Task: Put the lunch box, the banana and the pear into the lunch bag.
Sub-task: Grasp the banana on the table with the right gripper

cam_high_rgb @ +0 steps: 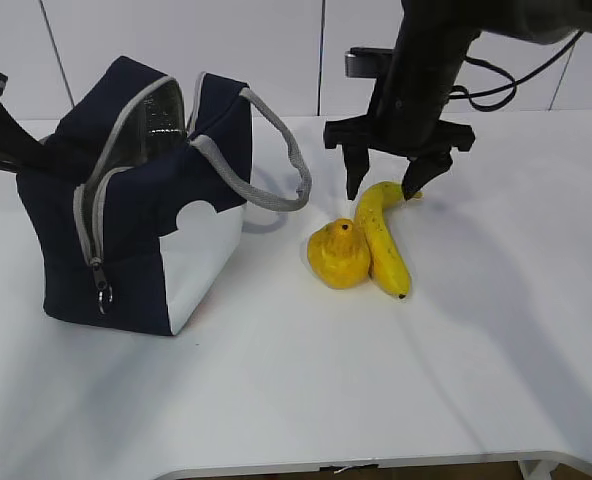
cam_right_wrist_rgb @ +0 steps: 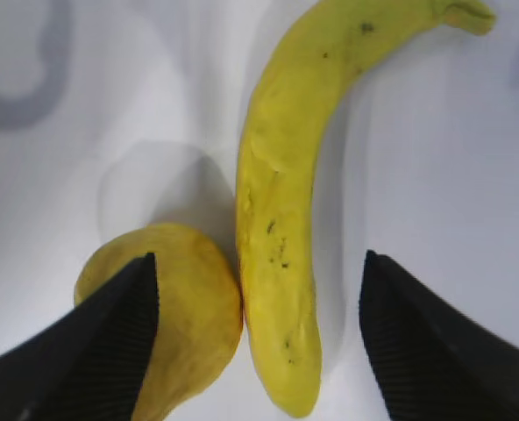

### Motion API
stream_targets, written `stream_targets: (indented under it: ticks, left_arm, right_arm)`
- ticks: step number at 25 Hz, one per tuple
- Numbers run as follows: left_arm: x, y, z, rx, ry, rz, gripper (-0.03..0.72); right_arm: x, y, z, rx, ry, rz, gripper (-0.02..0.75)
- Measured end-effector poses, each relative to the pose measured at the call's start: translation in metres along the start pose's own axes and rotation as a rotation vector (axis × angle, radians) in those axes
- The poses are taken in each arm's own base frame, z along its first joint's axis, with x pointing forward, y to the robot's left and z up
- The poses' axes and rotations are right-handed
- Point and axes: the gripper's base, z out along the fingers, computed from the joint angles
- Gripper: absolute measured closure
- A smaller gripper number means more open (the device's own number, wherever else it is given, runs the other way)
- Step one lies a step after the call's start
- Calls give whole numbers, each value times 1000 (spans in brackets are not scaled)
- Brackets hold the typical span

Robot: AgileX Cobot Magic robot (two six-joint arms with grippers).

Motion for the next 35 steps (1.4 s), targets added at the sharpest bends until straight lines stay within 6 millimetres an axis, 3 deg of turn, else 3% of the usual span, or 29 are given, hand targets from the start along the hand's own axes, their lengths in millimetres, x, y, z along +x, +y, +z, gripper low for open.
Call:
stream_targets:
  ticks: [15,30,35]
  left_arm:
    - [0,0,0,0,0,0,692]
    - [0,0,0,-1,1,5,692]
    - [0,0,0,-1,1,5,692]
  right_arm:
    - [-8,-4,50,39,-11,-13,159]
    - [-7,-7,71,70,19,-23,160]
    - [-5,-8,72,75,37,-23,304]
